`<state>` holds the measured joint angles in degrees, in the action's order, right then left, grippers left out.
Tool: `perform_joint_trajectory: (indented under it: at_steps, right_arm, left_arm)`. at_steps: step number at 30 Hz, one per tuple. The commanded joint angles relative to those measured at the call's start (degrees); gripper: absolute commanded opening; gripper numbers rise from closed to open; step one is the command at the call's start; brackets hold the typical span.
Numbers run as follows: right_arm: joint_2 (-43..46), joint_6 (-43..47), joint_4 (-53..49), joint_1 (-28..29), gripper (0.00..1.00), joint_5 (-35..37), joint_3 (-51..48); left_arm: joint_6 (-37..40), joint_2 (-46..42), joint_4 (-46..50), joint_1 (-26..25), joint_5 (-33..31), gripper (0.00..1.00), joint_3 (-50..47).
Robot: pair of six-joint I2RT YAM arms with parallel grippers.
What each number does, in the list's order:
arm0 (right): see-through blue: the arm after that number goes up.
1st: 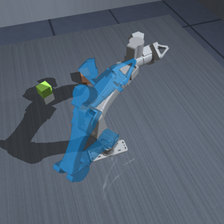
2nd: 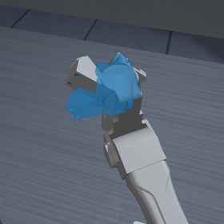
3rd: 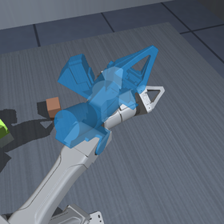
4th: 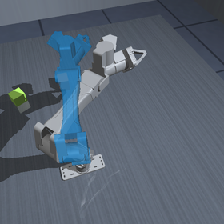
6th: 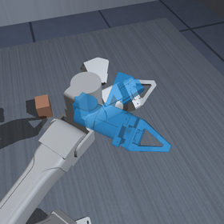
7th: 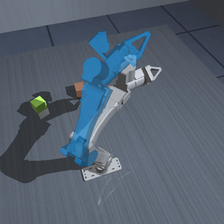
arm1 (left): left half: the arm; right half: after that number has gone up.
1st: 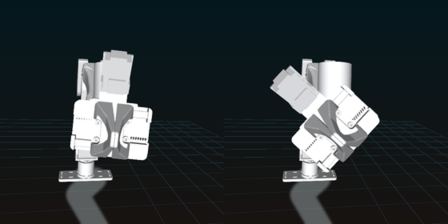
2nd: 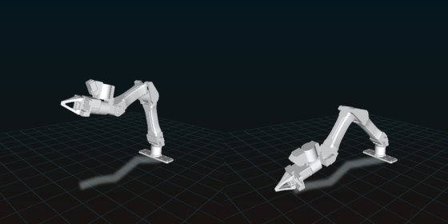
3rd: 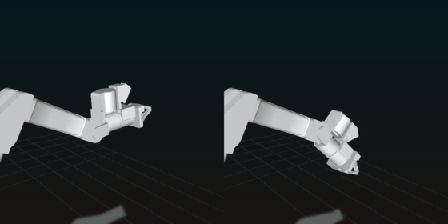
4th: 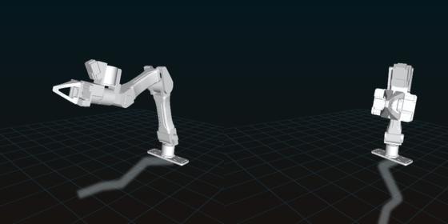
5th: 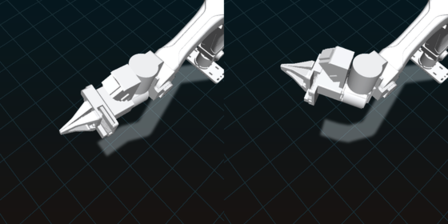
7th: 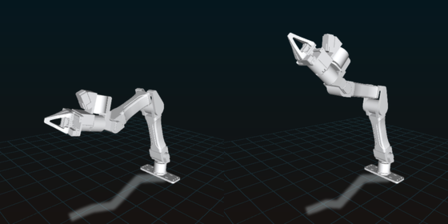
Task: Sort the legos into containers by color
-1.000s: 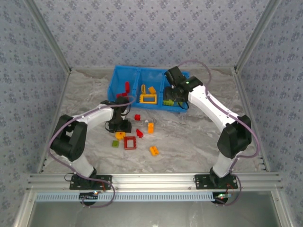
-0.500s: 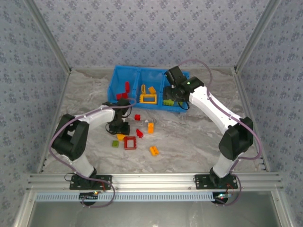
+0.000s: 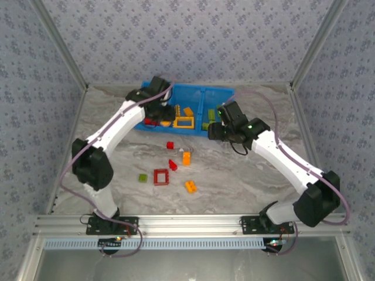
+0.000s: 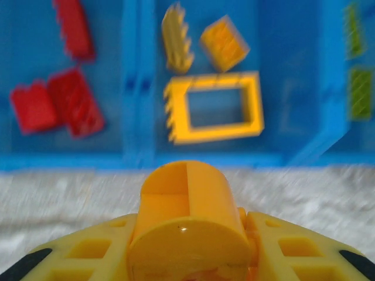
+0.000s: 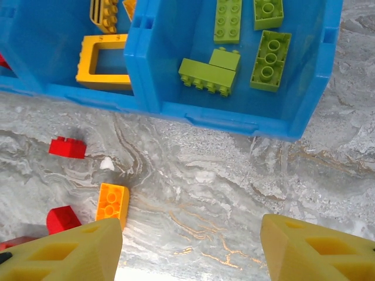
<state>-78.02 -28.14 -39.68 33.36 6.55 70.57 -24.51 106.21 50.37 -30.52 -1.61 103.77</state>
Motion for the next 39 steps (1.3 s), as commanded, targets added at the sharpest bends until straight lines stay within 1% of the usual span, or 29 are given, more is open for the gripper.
perform_joint_trajectory:
  at_steps: [1,6,9,11,12,17,22,28,30,31,33,37,39]
  right_arm:
    - [2.7,1.25,1.29,0.01,0.67,-1.11,-1.39]
    - [6.28,1.6,-0.32,-0.43,0.67,-1.55,-1.75]
    - [9.24,1.55,-1.16,-1.31,0.67,-2.78,-5.44]
    - [11.57,1.3,-1.6,-2.03,0.68,-3.55,-7.34]
    - [12.53,1.25,-2.06,-2.39,0.67,-3.68,-7.98]
    - [16.57,1.32,-4.41,-5.4,0.68,-4.02,-10.27]
    - [18.51,1.14,-5.18,-7.04,0.68,-4.94,-11.54]
    - [18.44,0.89,-4.8,-7.36,0.68,-6.16,-12.55]
    - [17.92,0.69,-4.32,-7.35,0.68,-6.81,-12.69]
    - [17.34,0.57,-4.35,-7.43,0.68,-7.05,-12.65]
    - [16.69,0.58,-4.24,-7.25,0.68,-7.51,-12.62]
    - [15.82,1.13,-4.01,-6.36,0.68,-7.29,-12.3]
    - [15.22,2.27,-4.03,-5.1,0.68,-6.41,-12.11]
  left_arm:
    - [-1.58,9.75,2.52,-0.74,-1.36,0.4,11.07]
    - [-2.38,24.05,0.02,-1.01,-3.67,0.4,28.49]
    - [-2.47,33.23,0.34,-1.02,-5.69,0.4,41.11]
    - [-2.61,38.29,-0.88,-0.99,-5.81,0.4,46.95]
    - [-3.0,40.06,-1.74,-1.0,-5.38,0.41,48.38]
    - [-7.8,44.9,-7.13,-0.89,-2.82,0.4,48.66]
    - [-11.53,47.42,-11.13,-0.78,0.91,0.44,48.2]
    - [-12.08,47.95,-9.69,-0.64,1.7,0.47,47.68]
    - [-12.08,47.95,-8.9,-0.61,2.08,0.53,47.63]
    - [-12.17,47.86,-8.31,-0.62,2.04,0.58,47.59]
    - [-12.3,47.53,-6.85,-0.53,1.96,0.63,47.59]
    - [-12.4,45.41,-5.12,-0.57,1.87,0.65,46.69]
    - [-12.69,42.87,-5.11,-0.67,1.78,0.66,45.39]
